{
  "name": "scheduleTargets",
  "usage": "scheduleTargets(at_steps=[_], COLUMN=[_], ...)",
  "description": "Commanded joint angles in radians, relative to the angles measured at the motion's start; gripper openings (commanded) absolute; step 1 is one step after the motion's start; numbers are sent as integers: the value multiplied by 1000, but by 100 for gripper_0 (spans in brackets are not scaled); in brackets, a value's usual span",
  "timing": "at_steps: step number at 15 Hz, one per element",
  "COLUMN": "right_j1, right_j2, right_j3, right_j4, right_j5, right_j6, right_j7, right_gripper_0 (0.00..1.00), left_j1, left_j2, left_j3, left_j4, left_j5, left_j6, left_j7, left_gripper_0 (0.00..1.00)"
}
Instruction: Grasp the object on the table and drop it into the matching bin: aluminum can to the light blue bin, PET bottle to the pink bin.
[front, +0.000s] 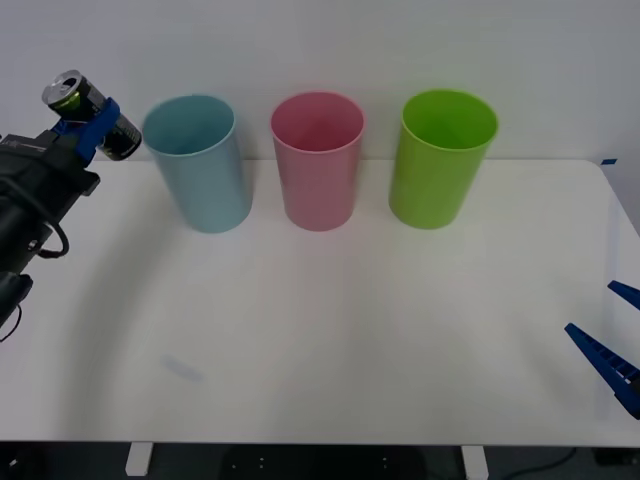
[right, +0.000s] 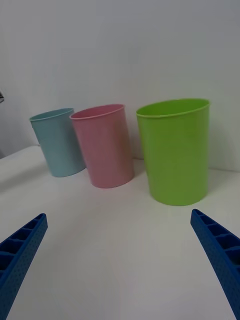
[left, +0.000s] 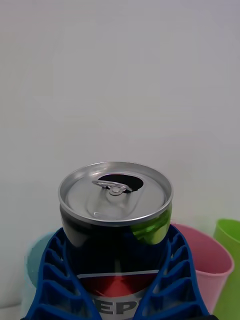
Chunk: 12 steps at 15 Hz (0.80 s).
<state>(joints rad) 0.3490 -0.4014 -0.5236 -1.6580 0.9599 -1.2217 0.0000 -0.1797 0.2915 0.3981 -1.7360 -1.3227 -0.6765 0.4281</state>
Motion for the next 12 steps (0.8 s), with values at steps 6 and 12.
scheduleTargets(at_steps=[6, 12], right_j1=[0, 0], right_j2=[0, 0], right_j3=[0, 0], right_j4=[0, 0], right_j5=[0, 0], right_j6=[0, 0], right_j7=[0, 0], right_gripper_0=[100, 100], left_j1=[-287, -491], left_j2=[2, 11], left_j3=[-1, 1], left_j4=[320, 572], left_j5=[-188, -286], left_j6=[11, 34], left_j7=[-81, -138], left_gripper_0=[4, 4])
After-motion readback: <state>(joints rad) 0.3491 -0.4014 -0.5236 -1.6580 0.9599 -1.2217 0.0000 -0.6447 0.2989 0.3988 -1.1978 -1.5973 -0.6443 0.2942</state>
